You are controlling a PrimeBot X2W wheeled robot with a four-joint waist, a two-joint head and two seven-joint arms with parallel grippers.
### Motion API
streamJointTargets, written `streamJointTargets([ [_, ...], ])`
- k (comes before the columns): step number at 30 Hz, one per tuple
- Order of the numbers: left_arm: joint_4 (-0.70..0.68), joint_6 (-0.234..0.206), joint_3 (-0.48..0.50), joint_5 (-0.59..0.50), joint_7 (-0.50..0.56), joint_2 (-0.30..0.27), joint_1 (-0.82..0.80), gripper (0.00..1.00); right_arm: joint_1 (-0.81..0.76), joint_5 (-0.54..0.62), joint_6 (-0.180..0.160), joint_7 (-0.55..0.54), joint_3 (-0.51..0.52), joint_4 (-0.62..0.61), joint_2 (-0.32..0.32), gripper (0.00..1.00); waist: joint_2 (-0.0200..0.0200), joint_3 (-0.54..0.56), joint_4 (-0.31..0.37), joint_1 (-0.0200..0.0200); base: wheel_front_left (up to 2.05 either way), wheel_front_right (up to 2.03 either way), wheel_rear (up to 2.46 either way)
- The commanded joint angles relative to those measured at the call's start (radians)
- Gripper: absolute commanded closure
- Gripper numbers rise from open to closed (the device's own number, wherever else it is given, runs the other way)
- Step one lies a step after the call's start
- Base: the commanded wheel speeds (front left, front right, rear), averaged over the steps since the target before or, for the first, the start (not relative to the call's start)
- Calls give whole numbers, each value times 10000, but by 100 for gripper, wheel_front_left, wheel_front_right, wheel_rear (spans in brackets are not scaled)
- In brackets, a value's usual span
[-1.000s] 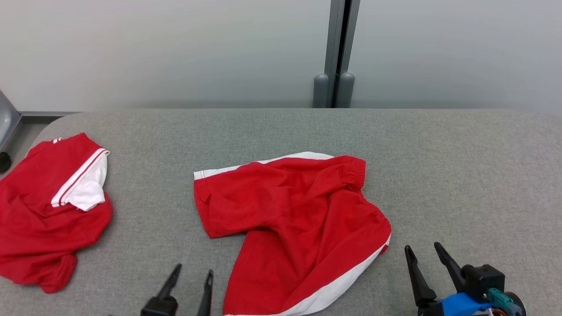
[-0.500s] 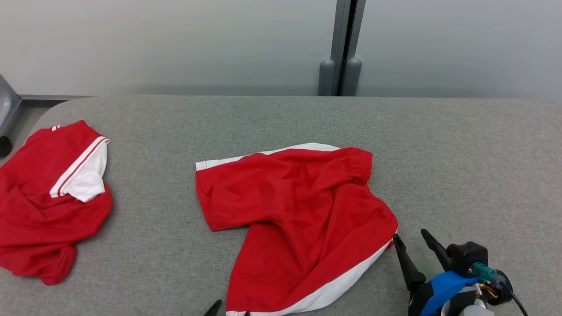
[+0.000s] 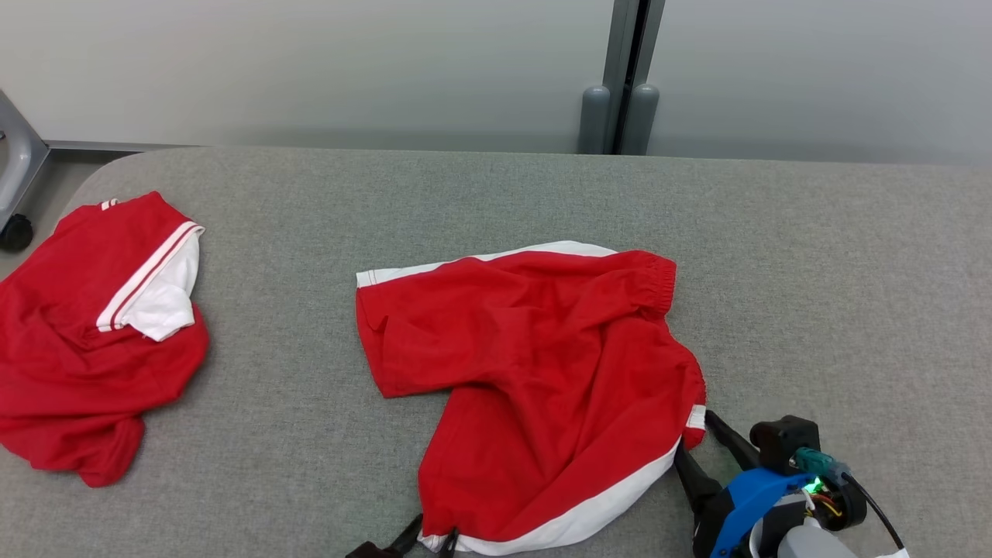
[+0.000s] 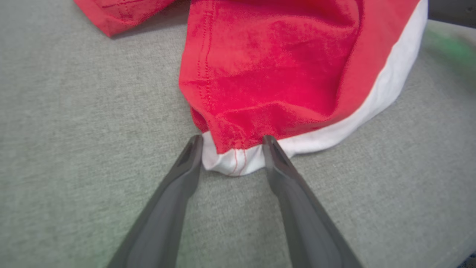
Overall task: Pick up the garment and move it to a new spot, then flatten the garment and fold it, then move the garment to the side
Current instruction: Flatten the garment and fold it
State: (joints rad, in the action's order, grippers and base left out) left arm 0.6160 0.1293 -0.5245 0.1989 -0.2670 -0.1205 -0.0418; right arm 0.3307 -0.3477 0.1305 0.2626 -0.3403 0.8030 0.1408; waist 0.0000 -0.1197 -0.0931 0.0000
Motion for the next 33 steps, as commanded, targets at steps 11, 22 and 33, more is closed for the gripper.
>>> streamJointTargets([
  [11,-434,9,470,550,27,34,-233,100,-584,-280,5,36,231,-1498,444,100,0,129,87,0,0,0,0],
  [22,-2185,7,1614,467,24,-597,-2238,100,120,265,3,36,527,-4136,807,100,0,-448,587,0,0,0,0],
  [33,-296,8,1380,1860,696,-2112,-9818,100,7063,74,3,-420,245,-2133,429,100,0,-2741,1445,0,0,0,0],
])
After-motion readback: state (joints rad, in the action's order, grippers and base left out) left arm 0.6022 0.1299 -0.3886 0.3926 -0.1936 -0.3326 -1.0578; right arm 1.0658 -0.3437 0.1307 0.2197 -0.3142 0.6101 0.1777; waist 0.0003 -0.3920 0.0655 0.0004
